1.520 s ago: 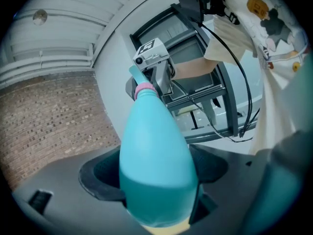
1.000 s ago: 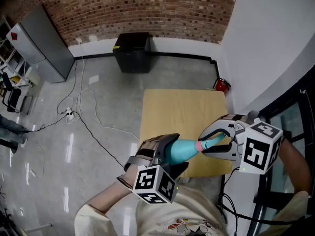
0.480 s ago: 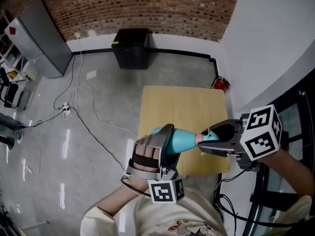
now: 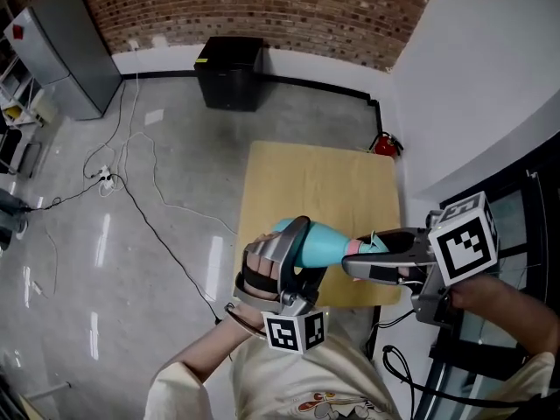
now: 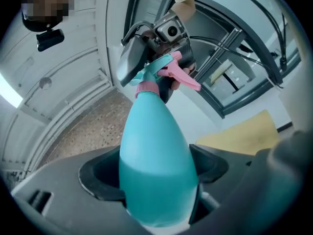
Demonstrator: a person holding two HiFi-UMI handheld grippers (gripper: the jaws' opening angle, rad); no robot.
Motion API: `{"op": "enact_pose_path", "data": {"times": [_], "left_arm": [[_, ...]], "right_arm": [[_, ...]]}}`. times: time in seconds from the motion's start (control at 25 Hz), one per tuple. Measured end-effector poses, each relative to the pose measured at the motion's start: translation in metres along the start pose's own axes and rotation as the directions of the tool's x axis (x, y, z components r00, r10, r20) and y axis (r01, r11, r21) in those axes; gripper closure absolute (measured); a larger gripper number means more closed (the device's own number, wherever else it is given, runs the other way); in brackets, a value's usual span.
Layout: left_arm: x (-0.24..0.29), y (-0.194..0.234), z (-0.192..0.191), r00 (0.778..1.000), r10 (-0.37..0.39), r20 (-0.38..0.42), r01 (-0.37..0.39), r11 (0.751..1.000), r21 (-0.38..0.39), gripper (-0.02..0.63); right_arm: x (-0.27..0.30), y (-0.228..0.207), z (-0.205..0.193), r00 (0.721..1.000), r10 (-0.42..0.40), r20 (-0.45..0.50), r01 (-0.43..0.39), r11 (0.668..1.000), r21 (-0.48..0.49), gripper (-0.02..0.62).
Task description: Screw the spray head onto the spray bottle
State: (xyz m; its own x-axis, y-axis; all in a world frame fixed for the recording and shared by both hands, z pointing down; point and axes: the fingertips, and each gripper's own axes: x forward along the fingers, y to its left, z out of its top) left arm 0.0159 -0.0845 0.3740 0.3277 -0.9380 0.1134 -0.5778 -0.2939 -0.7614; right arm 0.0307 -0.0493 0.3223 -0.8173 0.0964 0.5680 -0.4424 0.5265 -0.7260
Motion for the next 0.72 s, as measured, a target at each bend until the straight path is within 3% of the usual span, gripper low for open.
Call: {"op": "enact_pose_path", "data": {"times": [0.32,0.52,0.6,0.64,0.72], "left_arm": [[0.001,0.004,-0.008,0.999,-0.027,0.041,0.031,0.994,-0.104,0.183],[0.005,0.013,-0.021,0.995,-0.074,0.059,0.084,0.982,-0.171,0.183],[0.006,0.017,-0.026,0.992,-0.099,0.081,0.113,0.975,-0.193,0.183],[0.006,0.019,-0.027,0.989,-0.113,0.097,0.131,0.971,-0.200,0.183],[0.005,0.021,-0.027,0.979,-0.151,0.139,0.178,0.962,-0.207,0.184]], "right_arm": [[-0.023,0.010,0.014,0.997,-0.056,0.043,0.062,0.987,-0.150,0.345],[-0.054,0.024,0.030,0.993,-0.085,0.087,0.110,0.936,-0.334,0.345],[-0.063,0.031,0.034,0.991,-0.094,0.094,0.127,0.878,-0.462,0.345],[-0.066,0.033,0.035,0.991,-0.102,0.089,0.134,0.829,-0.543,0.345],[-0.070,0.032,0.032,0.988,-0.139,0.067,0.145,0.691,-0.708,0.347]]}}
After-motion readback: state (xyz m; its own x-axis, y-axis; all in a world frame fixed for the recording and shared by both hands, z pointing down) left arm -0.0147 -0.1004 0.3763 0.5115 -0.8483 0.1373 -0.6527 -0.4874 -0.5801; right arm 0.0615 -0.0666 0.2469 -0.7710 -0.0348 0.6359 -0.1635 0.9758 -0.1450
